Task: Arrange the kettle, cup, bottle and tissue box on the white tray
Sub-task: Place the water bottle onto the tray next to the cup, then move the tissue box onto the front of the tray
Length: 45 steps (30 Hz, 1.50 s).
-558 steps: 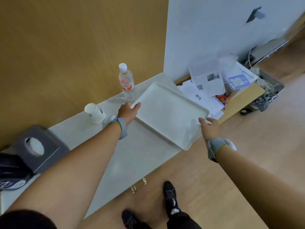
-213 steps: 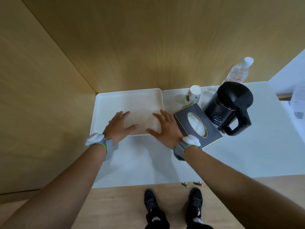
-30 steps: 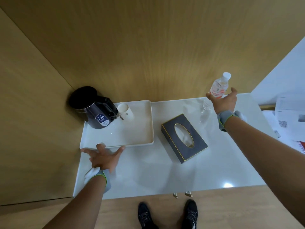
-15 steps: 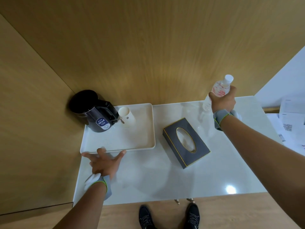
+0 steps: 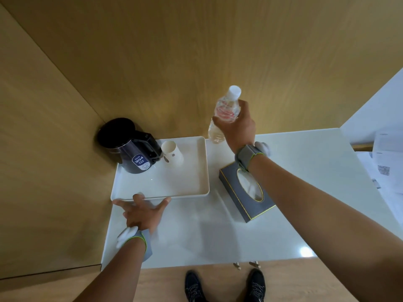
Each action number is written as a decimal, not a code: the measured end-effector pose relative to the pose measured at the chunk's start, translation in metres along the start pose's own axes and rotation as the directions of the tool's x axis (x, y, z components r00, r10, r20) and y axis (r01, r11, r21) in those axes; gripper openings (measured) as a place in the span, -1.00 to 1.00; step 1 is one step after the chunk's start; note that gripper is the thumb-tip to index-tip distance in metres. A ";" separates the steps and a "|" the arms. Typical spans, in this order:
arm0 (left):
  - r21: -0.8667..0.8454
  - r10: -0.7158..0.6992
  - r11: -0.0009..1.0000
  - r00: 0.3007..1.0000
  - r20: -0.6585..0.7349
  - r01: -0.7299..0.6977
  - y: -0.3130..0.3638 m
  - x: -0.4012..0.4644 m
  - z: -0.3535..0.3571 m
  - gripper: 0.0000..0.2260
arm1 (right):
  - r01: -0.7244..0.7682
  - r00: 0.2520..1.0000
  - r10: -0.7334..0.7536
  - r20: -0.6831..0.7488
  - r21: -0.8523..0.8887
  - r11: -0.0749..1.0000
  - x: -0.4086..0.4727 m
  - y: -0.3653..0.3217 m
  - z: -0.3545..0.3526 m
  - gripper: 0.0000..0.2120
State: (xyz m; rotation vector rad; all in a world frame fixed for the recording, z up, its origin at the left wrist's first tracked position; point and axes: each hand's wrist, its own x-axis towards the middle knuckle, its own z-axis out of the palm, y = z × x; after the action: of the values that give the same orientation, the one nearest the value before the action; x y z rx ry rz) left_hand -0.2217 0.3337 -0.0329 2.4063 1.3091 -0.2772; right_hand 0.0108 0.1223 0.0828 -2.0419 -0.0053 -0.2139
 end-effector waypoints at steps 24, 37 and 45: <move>-0.094 0.005 0.996 0.999 -0.040 -0.009 -0.012 0.008 0.013 -0.01 | 0.002 0.965 0.037 0.260 -0.151 0.989 -0.045 0.010 0.097 -0.28; -0.051 0.001 0.999 0.999 -0.040 -0.003 -0.013 0.005 0.013 -0.03 | -0.046 0.929 0.259 0.265 -0.612 0.790 -0.082 0.066 0.000 0.23; -0.082 0.014 0.997 1.000 -0.001 -0.014 -0.012 0.000 0.002 -0.08 | -0.080 0.908 0.378 0.179 -0.812 0.579 -0.115 0.094 -0.042 0.30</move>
State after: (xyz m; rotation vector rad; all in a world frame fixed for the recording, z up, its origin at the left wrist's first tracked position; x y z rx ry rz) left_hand -0.2313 0.3387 -0.0371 2.3464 1.2778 -0.2151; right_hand -0.0998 0.0518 0.0007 -2.9314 0.1829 0.3960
